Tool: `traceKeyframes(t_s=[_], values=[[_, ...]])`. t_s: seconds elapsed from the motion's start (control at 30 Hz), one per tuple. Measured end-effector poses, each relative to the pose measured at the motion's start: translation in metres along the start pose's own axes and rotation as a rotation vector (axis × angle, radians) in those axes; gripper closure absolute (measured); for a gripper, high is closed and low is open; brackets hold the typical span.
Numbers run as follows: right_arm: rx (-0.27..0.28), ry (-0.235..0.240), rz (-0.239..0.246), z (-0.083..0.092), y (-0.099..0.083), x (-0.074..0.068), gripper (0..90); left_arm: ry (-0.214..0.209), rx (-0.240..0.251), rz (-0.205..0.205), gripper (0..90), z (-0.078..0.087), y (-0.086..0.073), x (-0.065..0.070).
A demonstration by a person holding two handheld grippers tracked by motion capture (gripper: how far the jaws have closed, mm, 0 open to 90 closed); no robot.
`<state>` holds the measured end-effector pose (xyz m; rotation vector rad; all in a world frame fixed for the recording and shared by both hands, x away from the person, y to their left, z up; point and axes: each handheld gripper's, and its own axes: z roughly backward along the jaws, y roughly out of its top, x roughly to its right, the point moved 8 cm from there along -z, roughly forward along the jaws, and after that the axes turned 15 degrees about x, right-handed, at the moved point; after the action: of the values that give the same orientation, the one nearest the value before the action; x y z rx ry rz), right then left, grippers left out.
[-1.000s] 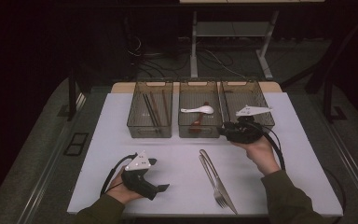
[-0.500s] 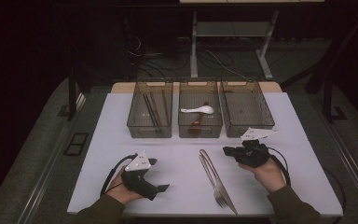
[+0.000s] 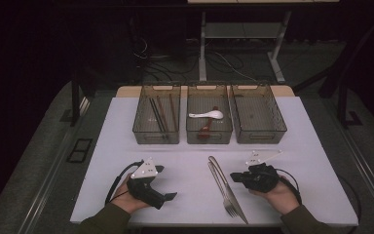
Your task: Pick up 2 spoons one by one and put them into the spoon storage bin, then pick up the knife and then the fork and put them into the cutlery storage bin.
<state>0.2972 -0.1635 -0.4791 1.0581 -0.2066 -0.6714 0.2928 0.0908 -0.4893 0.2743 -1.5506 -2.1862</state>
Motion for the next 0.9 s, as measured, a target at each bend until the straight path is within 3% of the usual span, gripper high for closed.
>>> traceKeyframes(t_s=[0.37, 0.9], values=[[-0.100, 0.038, 0.070, -0.021, -0.015, -0.026, 90.0, 0.000, 0.006, -0.002, 0.0, 0.000, 0.001, 0.001], [-0.140, -0.001, 0.107, -0.025, -0.018, -0.028, 90.0, -0.002, 0.004, -0.003, 0.0, 0.000, 0.000, 0.001]])
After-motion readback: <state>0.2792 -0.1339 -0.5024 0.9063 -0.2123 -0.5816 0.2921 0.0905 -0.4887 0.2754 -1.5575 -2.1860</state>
